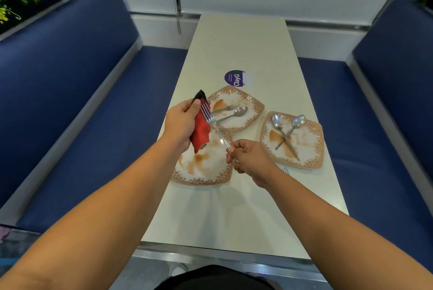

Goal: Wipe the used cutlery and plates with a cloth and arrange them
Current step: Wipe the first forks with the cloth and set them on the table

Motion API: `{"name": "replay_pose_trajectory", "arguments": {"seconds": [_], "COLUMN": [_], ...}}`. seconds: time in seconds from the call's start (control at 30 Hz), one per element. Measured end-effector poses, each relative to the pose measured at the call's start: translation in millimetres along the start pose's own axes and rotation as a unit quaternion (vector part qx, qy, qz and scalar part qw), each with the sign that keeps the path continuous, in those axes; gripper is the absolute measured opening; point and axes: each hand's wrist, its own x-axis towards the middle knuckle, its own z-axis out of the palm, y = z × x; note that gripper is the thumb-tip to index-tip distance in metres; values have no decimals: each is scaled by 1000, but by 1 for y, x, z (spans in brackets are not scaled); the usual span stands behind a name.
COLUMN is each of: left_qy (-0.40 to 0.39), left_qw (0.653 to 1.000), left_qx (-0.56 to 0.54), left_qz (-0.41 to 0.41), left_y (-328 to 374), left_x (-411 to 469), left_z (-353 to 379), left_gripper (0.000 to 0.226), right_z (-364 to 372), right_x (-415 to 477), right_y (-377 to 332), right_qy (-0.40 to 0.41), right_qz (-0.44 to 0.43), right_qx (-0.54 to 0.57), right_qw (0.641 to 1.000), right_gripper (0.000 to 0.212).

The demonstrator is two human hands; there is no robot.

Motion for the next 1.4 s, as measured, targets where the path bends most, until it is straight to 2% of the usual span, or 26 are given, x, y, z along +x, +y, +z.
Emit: {"name": "replay_pose_trajectory", "arguments": {"seconds": [0.07,0.13,0.23,0.27,0.3,0.43,0.5,0.57,0.73,0.93,1.13,1.27,1.4], "left_qy": [33,66,6,-20,-37,-96,-137,-131,-78,-176,-95,-85,-40], "left_qw": [986,935,835,810,799,804,785,774,798,804,795,760,781], "left_qx": [130,276,446,483,501,478,495,515,514,487,533,586,567], "left_qz": [98,213,322,332,332,340,346,344,304,292,273,268,258], "left_y": [-4,-10,-26,-33,-40,-58,-62,-62,-65,-103,-114,-116,-113], "left_x": [1,-5,-8,-8,-10,-30,-34,-30,-39,-90,-75,-66,-68], "left_z": [2,9,21,25,30,52,61,65,89,127,140,137,132], "left_gripper": [24,25,25,26,26,26,24,22,22,23,27,27,27], "right_z": [-7,-15,-23,-25,-28,-44,-56,-66,-83,-124,-147,-151,-150], "right_x": [-5,-8,-12,-14,-15,-20,-24,-29,-37,-45,-62,-73,-79], "right_y": [3,5,6,5,5,11,18,23,31,46,66,74,86], "right_qy": [12,24,18,15,14,26,30,23,34,47,35,41,52], "right_qz": [9,12,2,0,-3,-2,8,20,20,33,51,73,125], "right_qx": [6,14,17,17,15,26,31,35,28,49,37,28,18], "right_qw": [1000,1000,1000,1000,1000,999,999,999,999,997,997,996,991], "right_gripper": [12,12,14,14,15,15,14,12,16,17,12,12,13]}}
